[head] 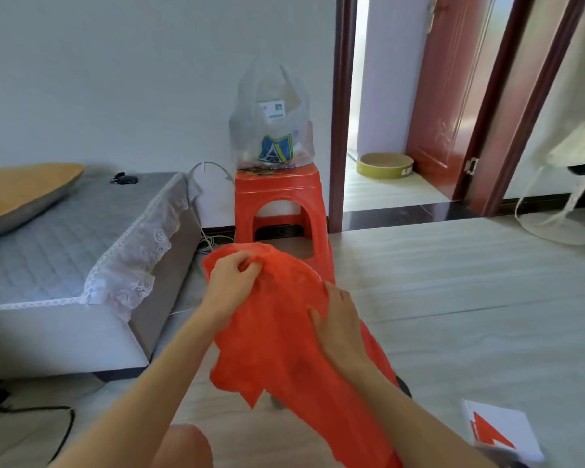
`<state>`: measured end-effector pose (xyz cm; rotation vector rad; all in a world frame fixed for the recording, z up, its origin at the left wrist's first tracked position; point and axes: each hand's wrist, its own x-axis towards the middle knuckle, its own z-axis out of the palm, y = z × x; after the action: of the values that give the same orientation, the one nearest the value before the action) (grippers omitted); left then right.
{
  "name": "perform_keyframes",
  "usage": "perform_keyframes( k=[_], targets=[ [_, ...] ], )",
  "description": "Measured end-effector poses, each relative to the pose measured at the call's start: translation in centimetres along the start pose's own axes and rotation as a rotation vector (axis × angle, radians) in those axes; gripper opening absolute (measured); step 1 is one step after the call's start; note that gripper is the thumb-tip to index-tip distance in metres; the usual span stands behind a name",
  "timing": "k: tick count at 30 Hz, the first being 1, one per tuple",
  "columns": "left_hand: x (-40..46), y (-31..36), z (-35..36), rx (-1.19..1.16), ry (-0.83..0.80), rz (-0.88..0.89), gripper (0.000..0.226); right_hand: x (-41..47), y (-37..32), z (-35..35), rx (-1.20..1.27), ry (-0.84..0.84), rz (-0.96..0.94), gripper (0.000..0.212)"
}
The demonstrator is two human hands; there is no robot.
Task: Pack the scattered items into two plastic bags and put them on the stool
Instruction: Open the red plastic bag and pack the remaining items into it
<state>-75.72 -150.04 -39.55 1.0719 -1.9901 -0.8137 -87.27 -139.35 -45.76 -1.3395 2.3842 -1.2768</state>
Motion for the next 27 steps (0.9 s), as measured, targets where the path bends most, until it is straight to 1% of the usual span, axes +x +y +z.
perform_keyframes(
  k=[2,4,7,9,10,11,14,15,18,19,20,21,22,24,25,26,27],
  targets=[
    [0.0,0.0,-0.6,-0.084,-0.121,0.012,0.018,1.6,1.3,-1.0,-0.041,0.069,-0.016,0.024],
    [0.0,-0.7,-2.1,-0.15,-0.238,-0.063,0.019,2.9,2.0,-2.2,0.017,0.087,-0.012,0.019],
    [-0.6,-3.2,-4.7,-0.31,-0.353,-0.242,0.026,3.7,1.0,-2.8,0.166,-0.011,-0.021,0.02],
    [-1.1,-4.8,-6.4,-0.462,-0.38,-0.333,0.031,4.0,-0.4,-2.5,0.256,-0.114,-0.043,0.022],
    [-1.3,-5.6,-7.1,-0.487,-0.379,-0.345,0.031,4.2,-1.0,-2.2,0.276,-0.174,-0.038,0.023],
    [-1.4,-6.4,-7.6,-0.443,-0.359,-0.313,0.029,4.3,-1.6,-1.8,0.276,-0.231,-0.027,0.025],
    [-1.3,-8.8,-8.4,0.026,-0.285,-0.021,0.021,4.5,-2.4,-0.8,0.308,-0.385,0.047,0.036],
    [-1.3,-9.3,-8.5,0.117,-0.293,0.03,0.019,4.6,-2.5,-0.5,0.353,-0.406,0.092,0.037],
    [-0.6,-10.4,-8.6,0.34,-0.382,0.033,0.026,4.6,-2.3,0.2,0.43,-0.383,0.206,0.028],
    [-0.3,-10.3,-8.5,0.448,-0.406,0.031,0.032,4.7,-2.2,0.6,0.432,-0.373,0.229,0.031],
    [0.1,-9.9,-8.3,0.551,-0.409,0.059,0.04,4.7,-2.1,1.0,0.438,-0.359,0.245,0.039],
    [0.2,-9.0,-7.9,0.624,-0.387,0.129,0.049,4.7,-2.1,1.3,0.447,-0.337,0.263,0.046],
    [0.0,-7.7,-7.1,0.653,-0.361,0.232,0.057,4.8,-2.3,1.5,0.467,-0.312,0.281,0.046],
    [-0.8,-5.4,-5.1,0.671,-0.309,0.442,0.074,5.1,-2.8,1.7,0.559,-0.284,0.361,0.035],
    [-1.4,-4.7,-3.9,0.684,-0.278,0.517,0.077,5.3,-2.8,1.7,0.626,-0.288,0.414,0.033],
    [-1.8,-4.6,-2.8,0.672,-0.234,0.573,0.073,5.4,-2.9,1.7,0.701,-0.303,0.454,0.032],
    [-2.0,-4.8,-2.1,0.617,-0.177,0.609,0.062,5.4,-3.0,1.6,0.755,-0.316,0.476,0.031]
  ],
)
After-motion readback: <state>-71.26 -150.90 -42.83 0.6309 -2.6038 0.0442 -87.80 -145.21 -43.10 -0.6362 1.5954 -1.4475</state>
